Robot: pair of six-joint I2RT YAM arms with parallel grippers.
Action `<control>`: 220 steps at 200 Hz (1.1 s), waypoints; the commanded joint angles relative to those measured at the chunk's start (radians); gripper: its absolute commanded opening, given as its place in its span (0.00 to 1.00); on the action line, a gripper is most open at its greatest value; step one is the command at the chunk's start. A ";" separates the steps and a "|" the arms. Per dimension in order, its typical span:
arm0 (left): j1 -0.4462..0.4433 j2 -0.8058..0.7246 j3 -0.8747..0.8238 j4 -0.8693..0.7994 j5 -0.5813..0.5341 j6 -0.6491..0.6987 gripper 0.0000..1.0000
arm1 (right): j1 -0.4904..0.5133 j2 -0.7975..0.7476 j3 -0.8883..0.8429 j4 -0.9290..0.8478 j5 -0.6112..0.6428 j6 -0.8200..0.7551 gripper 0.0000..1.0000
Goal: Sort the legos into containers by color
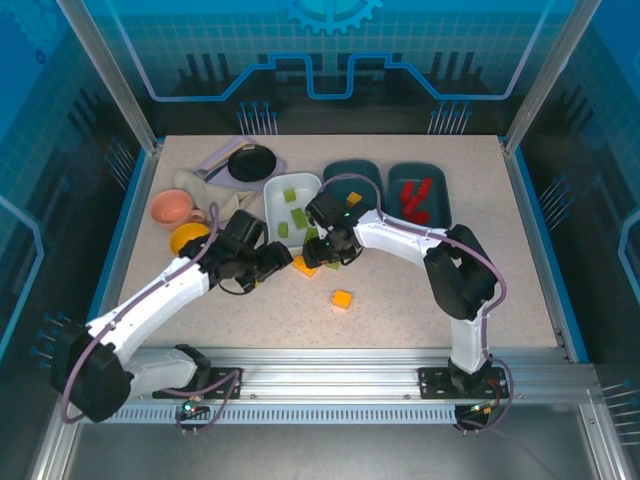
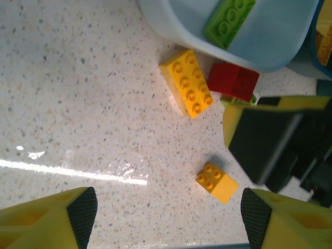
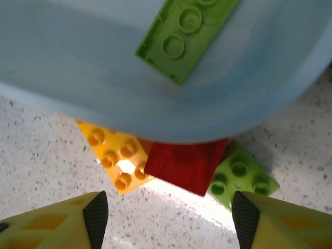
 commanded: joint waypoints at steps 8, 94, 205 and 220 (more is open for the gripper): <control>-0.014 -0.065 -0.033 -0.003 -0.029 -0.060 0.77 | -0.006 0.058 0.057 -0.034 0.026 -0.014 0.64; -0.044 -0.086 -0.025 -0.019 -0.040 -0.053 0.77 | -0.016 0.165 0.167 -0.079 0.044 -0.006 0.41; -0.131 0.021 0.053 0.158 0.060 0.022 0.76 | -0.134 -0.270 -0.075 -0.165 0.045 0.015 0.27; -0.157 0.069 0.095 0.189 0.073 0.032 0.76 | -0.212 -0.357 -0.122 -0.186 0.033 0.005 0.26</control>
